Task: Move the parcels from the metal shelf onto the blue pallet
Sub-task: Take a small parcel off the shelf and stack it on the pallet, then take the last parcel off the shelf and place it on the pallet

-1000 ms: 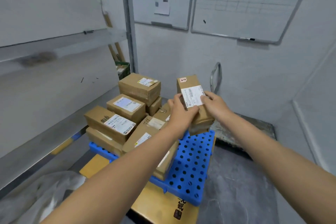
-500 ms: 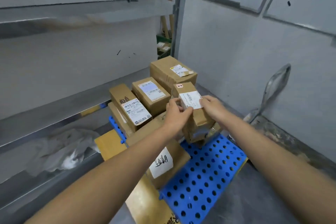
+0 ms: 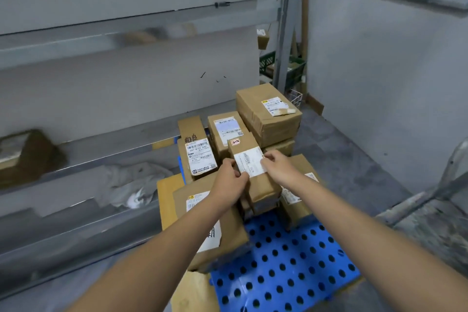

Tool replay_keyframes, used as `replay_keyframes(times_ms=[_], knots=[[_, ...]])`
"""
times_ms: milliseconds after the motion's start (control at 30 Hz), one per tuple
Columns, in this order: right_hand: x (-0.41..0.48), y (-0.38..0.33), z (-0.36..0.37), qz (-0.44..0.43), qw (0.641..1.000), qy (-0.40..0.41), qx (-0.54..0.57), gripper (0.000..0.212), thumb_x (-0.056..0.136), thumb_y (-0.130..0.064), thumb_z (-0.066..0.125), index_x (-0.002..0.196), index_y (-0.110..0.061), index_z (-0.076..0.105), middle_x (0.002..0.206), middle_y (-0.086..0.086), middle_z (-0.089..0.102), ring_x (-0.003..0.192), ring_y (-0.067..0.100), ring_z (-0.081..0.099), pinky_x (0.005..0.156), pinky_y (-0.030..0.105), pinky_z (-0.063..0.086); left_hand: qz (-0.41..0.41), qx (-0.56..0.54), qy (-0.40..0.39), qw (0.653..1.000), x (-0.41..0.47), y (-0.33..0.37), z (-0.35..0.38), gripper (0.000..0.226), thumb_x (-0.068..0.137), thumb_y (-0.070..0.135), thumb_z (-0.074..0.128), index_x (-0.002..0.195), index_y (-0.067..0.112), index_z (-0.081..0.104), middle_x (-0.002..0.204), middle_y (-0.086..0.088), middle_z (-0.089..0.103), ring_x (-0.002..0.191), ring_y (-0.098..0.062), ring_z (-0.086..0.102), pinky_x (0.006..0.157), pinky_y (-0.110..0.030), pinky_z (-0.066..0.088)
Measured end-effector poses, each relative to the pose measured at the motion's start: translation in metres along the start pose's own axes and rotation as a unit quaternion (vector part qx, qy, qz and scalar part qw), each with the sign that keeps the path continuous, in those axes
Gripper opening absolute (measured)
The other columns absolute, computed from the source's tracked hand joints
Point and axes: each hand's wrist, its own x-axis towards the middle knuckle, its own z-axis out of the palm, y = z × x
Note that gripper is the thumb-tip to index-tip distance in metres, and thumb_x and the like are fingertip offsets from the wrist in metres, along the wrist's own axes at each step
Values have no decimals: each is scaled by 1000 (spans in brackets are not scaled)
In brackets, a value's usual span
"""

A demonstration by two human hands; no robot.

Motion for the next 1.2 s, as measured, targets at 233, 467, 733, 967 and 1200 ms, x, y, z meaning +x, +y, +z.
replay_keyframes(times_ms=[233,467,733,967,1200], knots=[[12,12,0,0,1000,-19,-24,27,98,-27,43,119,-16,55,115,4,60,93,16,49,78,30,37,-23,38,16,999,1,0,14,39,94,21,60,129,13,45,106,2,64,88,-8,58,60,-15,39],[4,7,4,-21,998,-20,-62,39,98,-28,43,134,-14,48,133,9,54,116,27,54,97,40,45,-3,136,24,990,5,14,17,32,95,18,54,124,8,51,122,-12,55,112,-26,54,93,-39,48],[-7,-73,8,-189,972,10,-137,42,100,-23,40,142,-15,43,147,4,39,134,22,40,108,38,36,45,210,88,973,-7,15,-60,46,94,27,53,136,10,43,135,-8,47,124,-23,44,99,-36,41],[-32,-181,77,-392,862,23,-320,44,99,-23,41,141,-11,41,144,9,43,140,24,31,112,36,26,81,340,175,921,-37,-12,-207,53,97,24,48,142,1,33,137,-15,44,127,-29,40,106,-35,30],[-74,-288,200,-438,835,22,-331,47,99,-31,42,141,-11,40,144,10,44,138,24,34,110,35,25,102,495,231,832,-87,-71,-361,60,97,37,43,146,3,32,145,-12,42,132,-26,39,112,-33,25]])
